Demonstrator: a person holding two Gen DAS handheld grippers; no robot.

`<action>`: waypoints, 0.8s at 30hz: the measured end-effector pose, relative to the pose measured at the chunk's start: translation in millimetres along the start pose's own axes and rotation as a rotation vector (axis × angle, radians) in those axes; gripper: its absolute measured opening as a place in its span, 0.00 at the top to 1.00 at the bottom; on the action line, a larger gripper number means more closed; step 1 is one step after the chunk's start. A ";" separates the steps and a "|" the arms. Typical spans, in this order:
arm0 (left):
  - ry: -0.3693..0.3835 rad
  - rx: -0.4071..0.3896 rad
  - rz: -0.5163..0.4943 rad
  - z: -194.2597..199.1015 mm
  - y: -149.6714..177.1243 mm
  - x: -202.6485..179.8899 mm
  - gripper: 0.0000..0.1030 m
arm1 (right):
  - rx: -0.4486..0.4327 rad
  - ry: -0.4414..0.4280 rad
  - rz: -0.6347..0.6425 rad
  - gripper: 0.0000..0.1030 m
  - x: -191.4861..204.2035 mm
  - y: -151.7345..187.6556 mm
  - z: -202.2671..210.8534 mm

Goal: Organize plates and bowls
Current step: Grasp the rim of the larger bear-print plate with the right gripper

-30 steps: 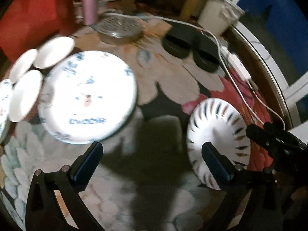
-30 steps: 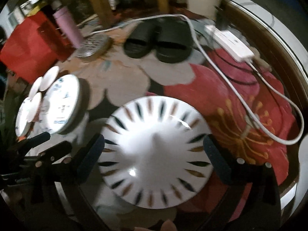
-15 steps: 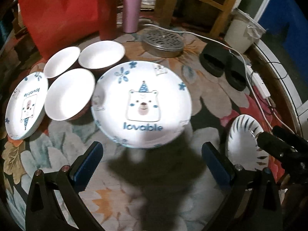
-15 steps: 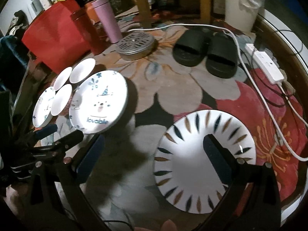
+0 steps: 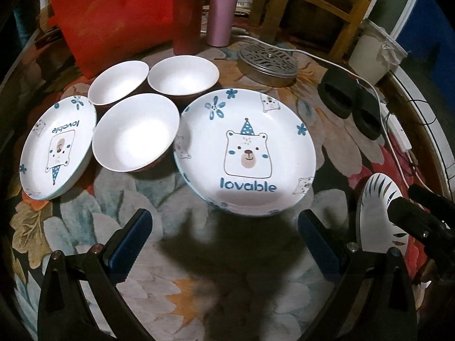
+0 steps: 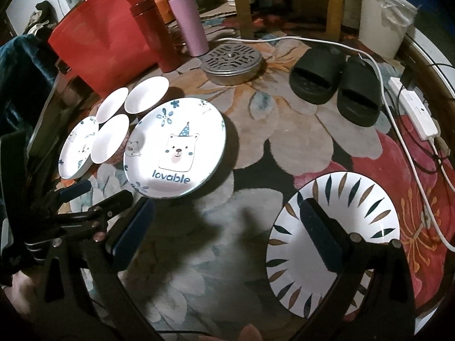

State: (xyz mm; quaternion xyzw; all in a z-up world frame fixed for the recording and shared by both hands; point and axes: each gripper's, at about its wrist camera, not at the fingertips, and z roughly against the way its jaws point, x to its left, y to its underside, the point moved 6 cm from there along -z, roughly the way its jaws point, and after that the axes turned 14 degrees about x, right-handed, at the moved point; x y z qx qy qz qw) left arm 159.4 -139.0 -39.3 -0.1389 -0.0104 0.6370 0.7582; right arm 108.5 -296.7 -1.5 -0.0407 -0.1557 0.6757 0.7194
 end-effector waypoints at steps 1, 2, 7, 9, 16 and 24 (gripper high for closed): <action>-0.001 0.000 0.002 0.0 -0.2 1.3 0.01 | 0.001 -0.001 0.001 0.00 1.0 -0.2 -0.5; -0.002 0.001 0.004 -0.2 -0.3 2.6 0.01 | 0.002 -0.002 0.002 0.00 1.6 -0.6 -1.1; -0.007 0.008 0.012 -2.9 -0.4 8.8 0.01 | 0.015 -0.008 0.008 0.00 6.5 -4.4 -5.9; -0.006 0.022 0.024 -7.8 -1.9 12.9 0.01 | 0.025 -0.011 0.018 0.00 8.7 -8.5 -10.3; 0.026 0.074 0.096 -31.5 -16.0 25.7 0.01 | 0.086 0.004 0.045 0.00 9.0 -43.7 -45.3; 0.072 0.134 0.215 -66.2 -34.9 33.3 0.13 | 0.208 0.056 0.046 0.29 3.6 -95.9 -110.6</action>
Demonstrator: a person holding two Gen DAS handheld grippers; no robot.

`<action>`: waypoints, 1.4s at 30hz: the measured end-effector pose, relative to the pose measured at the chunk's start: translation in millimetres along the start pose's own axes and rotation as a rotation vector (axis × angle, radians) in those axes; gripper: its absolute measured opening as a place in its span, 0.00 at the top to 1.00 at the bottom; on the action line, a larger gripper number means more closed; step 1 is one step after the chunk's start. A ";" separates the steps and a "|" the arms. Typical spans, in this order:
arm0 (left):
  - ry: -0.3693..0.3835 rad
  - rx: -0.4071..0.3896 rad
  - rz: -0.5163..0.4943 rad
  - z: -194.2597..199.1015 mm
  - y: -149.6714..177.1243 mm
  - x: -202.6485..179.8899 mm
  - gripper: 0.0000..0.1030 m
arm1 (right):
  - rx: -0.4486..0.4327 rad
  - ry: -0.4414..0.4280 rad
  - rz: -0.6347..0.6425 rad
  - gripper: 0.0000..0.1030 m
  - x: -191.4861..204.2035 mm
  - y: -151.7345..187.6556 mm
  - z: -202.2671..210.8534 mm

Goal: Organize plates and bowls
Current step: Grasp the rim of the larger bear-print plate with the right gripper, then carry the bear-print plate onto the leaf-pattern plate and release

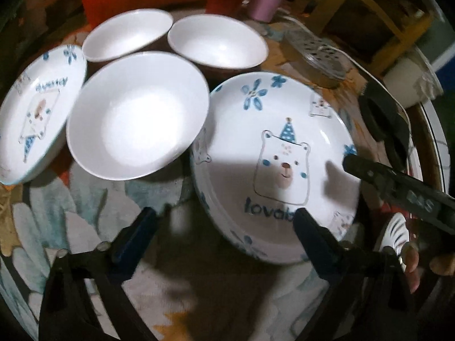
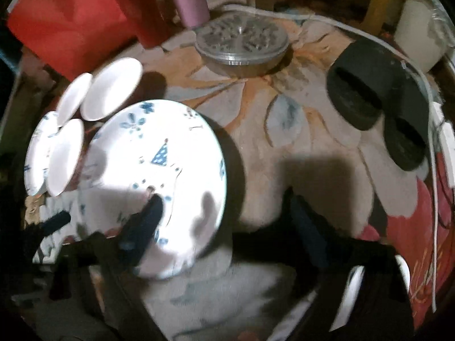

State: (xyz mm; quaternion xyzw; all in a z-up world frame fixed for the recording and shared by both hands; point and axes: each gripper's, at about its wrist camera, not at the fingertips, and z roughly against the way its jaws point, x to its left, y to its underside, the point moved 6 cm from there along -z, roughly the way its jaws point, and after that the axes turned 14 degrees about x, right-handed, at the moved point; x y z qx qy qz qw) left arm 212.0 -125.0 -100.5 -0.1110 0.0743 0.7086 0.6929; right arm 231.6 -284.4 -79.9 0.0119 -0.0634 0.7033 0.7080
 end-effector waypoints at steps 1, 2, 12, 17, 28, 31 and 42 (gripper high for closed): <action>-0.002 0.013 0.018 -4.7 -2.0 2.4 0.16 | 0.017 -0.006 -0.010 0.33 -0.2 -5.0 -6.4; 0.004 0.024 0.038 -9.0 -3.7 4.9 0.18 | 0.031 -0.017 -0.022 0.38 -0.3 -9.5 -12.0; -0.001 0.033 -0.017 -16.2 -13.6 -2.7 0.70 | 0.075 -0.098 0.037 0.79 10.5 -8.4 -21.2; -0.005 0.028 -0.027 -13.0 -6.1 6.9 0.72 | 0.106 -0.128 0.032 0.82 12.7 39.0 -17.9; -0.019 0.019 -0.103 -8.8 17.0 19.2 0.75 | 0.106 -0.083 0.125 0.80 30.3 85.9 -16.5; -0.028 0.017 -0.123 -8.9 17.8 17.3 0.74 | 0.089 -0.089 0.102 0.82 30.1 80.4 -20.8; -0.048 -0.016 -0.204 17.7 39.7 16.9 0.76 | 0.063 -0.126 0.087 0.88 17.3 93.5 -0.3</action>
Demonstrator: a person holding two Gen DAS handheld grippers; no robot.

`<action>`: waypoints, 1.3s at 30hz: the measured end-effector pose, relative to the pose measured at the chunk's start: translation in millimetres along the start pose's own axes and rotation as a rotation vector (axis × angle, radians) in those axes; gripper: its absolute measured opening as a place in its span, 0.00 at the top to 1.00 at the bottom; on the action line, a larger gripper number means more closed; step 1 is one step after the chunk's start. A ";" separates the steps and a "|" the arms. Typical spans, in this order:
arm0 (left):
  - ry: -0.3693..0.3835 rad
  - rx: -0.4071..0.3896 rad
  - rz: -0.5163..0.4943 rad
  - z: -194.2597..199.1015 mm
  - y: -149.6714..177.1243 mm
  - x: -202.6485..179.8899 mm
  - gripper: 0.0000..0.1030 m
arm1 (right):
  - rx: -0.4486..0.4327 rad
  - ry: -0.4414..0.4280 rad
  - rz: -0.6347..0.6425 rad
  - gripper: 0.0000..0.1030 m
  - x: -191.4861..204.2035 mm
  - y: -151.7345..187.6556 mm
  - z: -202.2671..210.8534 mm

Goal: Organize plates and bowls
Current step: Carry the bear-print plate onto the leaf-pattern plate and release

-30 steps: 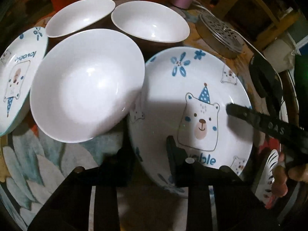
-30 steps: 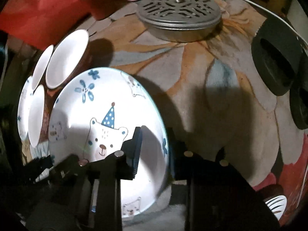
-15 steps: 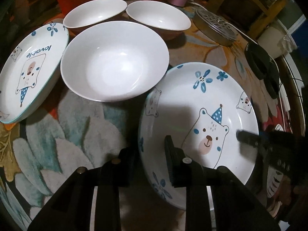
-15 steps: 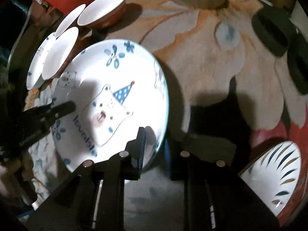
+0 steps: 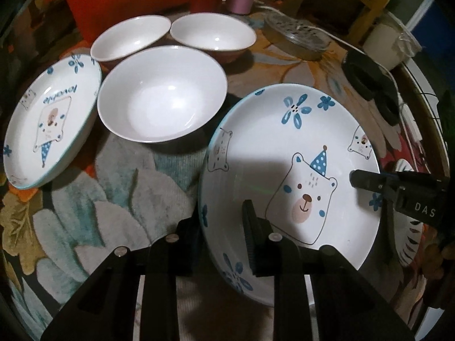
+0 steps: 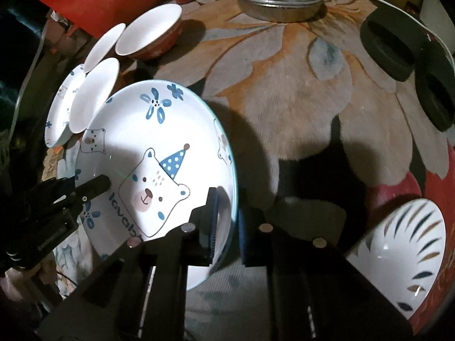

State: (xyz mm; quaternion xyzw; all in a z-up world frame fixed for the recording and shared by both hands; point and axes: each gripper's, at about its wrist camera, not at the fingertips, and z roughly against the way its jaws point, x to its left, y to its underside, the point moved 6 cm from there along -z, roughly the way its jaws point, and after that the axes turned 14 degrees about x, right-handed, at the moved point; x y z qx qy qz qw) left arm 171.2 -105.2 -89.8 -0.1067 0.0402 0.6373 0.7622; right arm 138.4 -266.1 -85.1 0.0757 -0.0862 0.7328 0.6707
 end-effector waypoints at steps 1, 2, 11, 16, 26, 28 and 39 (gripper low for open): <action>0.003 -0.003 -0.003 3.7 1.0 -0.8 0.76 | -0.005 -0.001 -0.002 0.88 0.6 0.2 2.5; 0.006 -0.006 -0.006 7.2 1.4 -2.4 0.76 | -0.010 -0.003 -0.007 0.88 6.3 -6.6 5.5; 0.033 -0.003 -0.066 18.9 6.6 -29.3 0.76 | -0.043 -0.006 -0.092 0.88 -12.0 8.2 28.9; 0.048 0.002 -0.118 20.0 9.4 -56.0 0.76 | -0.066 0.013 -0.142 0.88 -31.7 17.3 43.6; 0.078 0.020 -0.268 13.1 10.9 -138.5 0.76 | -0.084 0.042 -0.294 0.88 -100.1 54.2 69.3; 0.077 0.028 -0.291 9.5 11.9 -151.6 0.76 | -0.080 0.045 -0.329 0.88 -114.7 64.2 70.7; 0.077 0.068 -0.419 -13.4 24.4 -225.0 0.76 | -0.056 0.039 -0.478 0.88 -176.5 109.7 71.7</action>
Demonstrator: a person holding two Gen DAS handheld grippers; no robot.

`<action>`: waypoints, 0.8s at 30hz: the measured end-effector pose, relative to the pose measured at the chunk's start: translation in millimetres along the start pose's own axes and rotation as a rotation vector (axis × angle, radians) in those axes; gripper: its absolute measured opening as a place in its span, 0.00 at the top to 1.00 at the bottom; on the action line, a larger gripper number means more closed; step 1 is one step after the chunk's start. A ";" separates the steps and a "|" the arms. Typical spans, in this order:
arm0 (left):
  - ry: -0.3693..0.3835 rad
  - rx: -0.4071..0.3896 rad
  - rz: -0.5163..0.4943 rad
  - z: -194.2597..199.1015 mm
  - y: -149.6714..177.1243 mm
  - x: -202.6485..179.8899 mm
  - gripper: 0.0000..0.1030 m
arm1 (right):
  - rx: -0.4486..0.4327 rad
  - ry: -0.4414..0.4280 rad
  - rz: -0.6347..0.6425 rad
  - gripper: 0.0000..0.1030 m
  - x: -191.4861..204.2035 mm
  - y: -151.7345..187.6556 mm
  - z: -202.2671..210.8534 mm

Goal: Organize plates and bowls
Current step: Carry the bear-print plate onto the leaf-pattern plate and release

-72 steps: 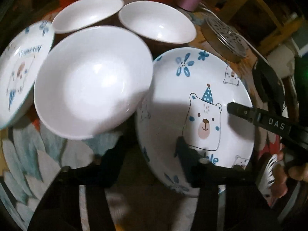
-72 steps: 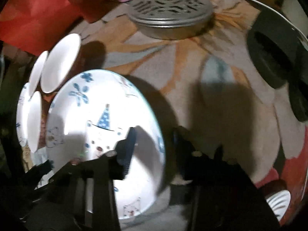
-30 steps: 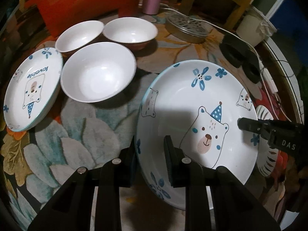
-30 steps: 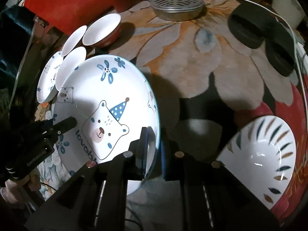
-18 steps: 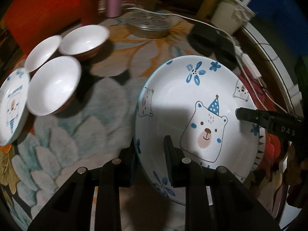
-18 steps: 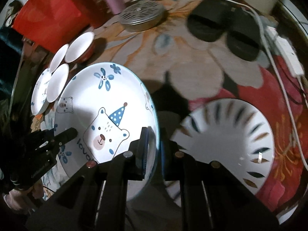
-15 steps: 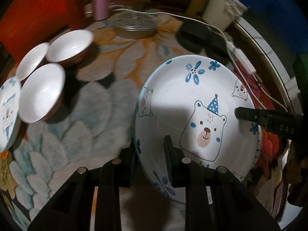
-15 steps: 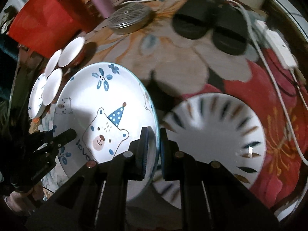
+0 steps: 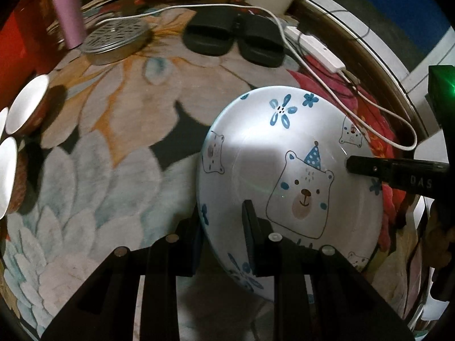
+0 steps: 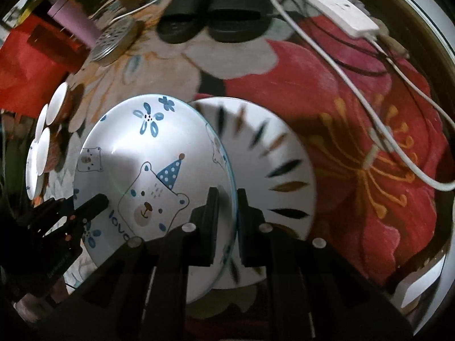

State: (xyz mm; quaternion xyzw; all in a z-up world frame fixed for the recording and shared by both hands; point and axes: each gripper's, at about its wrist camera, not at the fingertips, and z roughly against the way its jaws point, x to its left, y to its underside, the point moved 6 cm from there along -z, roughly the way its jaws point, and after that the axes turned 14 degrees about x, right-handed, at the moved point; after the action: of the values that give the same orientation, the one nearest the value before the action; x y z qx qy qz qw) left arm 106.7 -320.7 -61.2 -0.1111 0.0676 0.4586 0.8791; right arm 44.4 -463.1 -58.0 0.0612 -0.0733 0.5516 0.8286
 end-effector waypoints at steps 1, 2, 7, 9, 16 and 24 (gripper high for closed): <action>0.000 0.003 -0.009 -2.2 -1.7 -5.4 0.76 | 0.001 0.000 -0.007 0.88 -4.6 0.5 0.2; 0.000 0.006 -0.014 -4.0 -3.2 -7.3 0.76 | 0.001 -0.001 -0.015 0.88 -8.6 0.9 0.3; -0.009 0.023 -0.032 -13.7 -8.8 -21.1 0.76 | 0.010 -0.006 -0.051 0.88 -26.2 1.4 -3.7; -0.015 0.032 -0.044 -17.9 -10.0 -25.1 0.76 | 0.013 -0.005 -0.061 0.88 -31.5 1.5 -6.5; -0.036 0.039 -0.081 -24.5 -11.5 -34.2 0.76 | 0.030 0.026 -0.089 0.88 -46.2 5.4 -13.3; 0.018 -0.008 -0.079 -10.0 -16.9 -34.2 0.42 | 0.052 0.037 -0.086 0.85 -45.1 6.1 -18.0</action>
State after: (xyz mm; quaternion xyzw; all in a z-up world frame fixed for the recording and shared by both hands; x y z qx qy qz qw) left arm 100.9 -359.8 -61.0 -0.1211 0.0691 0.4227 0.8955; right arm 22.6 -498.3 -84.1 0.0755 -0.0410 0.5180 0.8510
